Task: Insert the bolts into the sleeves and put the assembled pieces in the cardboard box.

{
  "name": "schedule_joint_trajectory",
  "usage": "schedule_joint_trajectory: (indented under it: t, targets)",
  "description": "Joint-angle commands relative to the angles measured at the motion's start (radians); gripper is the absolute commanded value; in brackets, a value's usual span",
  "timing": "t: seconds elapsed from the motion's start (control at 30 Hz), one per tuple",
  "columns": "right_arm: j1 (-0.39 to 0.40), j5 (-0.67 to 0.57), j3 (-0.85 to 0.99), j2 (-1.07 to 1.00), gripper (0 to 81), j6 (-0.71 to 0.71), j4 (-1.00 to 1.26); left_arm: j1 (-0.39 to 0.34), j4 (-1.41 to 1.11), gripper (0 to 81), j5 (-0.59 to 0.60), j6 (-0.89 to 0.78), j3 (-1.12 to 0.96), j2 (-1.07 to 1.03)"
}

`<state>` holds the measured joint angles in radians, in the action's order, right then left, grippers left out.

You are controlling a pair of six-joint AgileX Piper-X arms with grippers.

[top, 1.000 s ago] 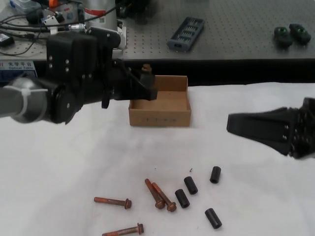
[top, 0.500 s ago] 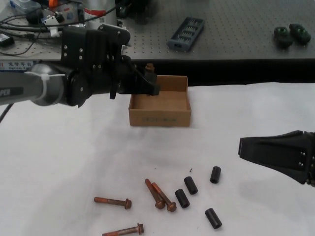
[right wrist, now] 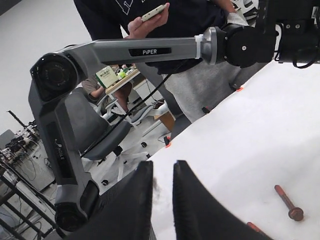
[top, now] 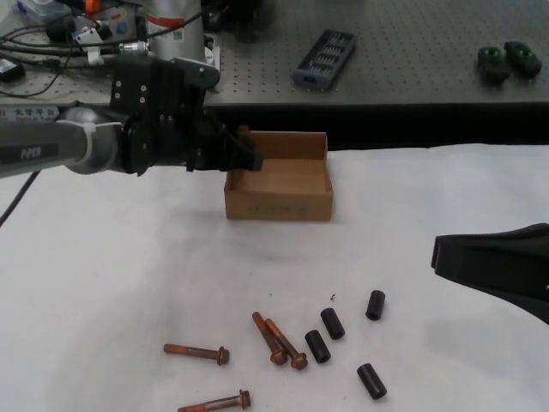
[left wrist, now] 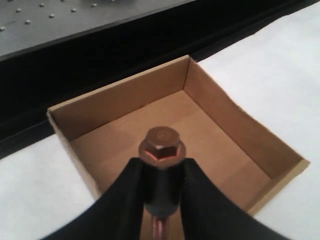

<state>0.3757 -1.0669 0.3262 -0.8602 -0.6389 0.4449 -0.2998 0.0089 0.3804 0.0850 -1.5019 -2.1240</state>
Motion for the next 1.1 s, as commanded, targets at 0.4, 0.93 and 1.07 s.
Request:
schedule_joint_trajectory:
  t: [0.4, 0.93, 1.07]
  targets:
    - [-0.007, -0.005, 0.001, 0.029, 12.3, 0.005, -0.035, 0.005, 0.051, 5.0, 0.009, 0.026, -0.02, 0.0]
    - [-0.007, -0.005, 0.001, 0.029, 12.3, 0.005, -0.035, -0.003, 0.132, 5.0, 0.053, 0.028, -0.02, 0.0]
    - [-0.007, -0.005, 0.001, 0.029, 12.3, 0.005, -0.035, -0.003, 0.14, 5.0, 0.053, 0.028, -0.02, 0.0]
